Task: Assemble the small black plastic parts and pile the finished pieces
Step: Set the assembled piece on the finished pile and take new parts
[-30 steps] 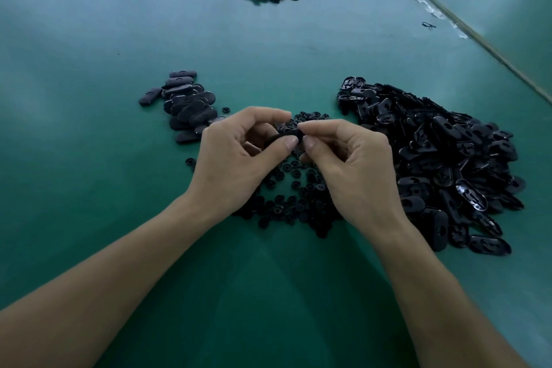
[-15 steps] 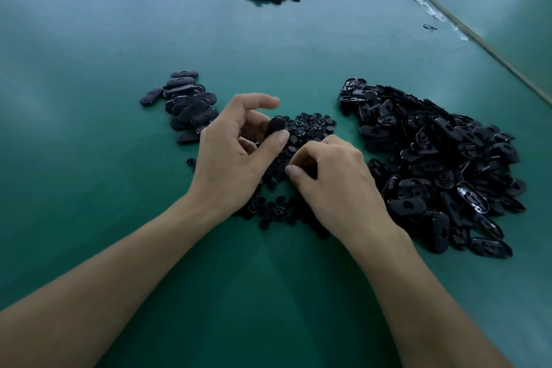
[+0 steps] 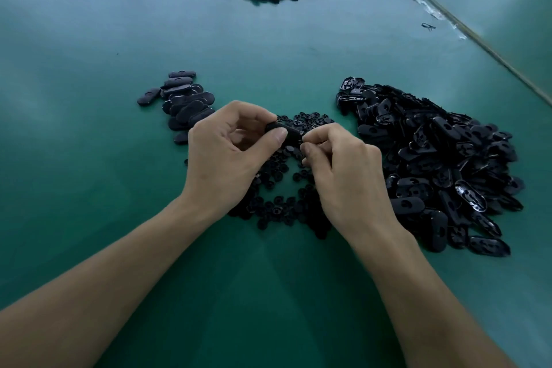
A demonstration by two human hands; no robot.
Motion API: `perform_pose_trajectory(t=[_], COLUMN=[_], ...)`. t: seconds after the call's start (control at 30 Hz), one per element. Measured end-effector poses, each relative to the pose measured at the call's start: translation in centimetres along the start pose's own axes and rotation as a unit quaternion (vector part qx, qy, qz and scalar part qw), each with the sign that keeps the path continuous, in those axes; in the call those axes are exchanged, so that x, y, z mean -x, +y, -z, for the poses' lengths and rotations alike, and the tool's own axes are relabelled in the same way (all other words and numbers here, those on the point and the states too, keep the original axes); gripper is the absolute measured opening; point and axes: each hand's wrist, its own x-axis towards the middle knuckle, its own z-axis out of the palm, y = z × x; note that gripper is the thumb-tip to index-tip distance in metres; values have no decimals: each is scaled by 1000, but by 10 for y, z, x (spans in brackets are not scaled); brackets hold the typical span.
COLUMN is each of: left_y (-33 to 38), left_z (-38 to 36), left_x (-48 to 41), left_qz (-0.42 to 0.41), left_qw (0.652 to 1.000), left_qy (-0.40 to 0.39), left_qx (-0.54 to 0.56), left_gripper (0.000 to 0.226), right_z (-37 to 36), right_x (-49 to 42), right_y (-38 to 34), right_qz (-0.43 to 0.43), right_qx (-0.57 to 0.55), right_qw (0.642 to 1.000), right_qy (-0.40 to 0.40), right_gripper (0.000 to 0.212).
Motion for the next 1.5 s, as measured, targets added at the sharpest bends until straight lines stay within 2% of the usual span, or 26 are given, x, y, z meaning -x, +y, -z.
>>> perform_pose_trajectory(t=[0.1,0.27,0.47,0.6,0.8,1.1,1.5], left_y=[0,-2,0,1,4,6,8], left_z=[0,0,0,0,0,-1,-2], left_x=[0,0,0,0,1,3,3], left_qz=[16,31,46,42,38,32,7], left_qw=[1000,999,998,999,998,997,997], left_qy=[-2,-6,-6,-8,-27,-59,-77], left_qx=[6,29,41,26,31,25,-6], left_gripper=[20,15,19,21,18,18,21], right_z=[2,3,4,4,4,1,0], right_x=[1,1,0,-1,-2,-1,2], right_y=[1,1,-2,-3,-3,-3,-3], right_qz=[18,27,57,39,16,1,38], right_qx=[-16,-69,-116,-190,-237,-234,-179], right_qw=[1000,997,989,979,970,972,983], right_qy=[9,22,76,65,48,32,32], right_gripper=[20,13,14,11,13,17,22])
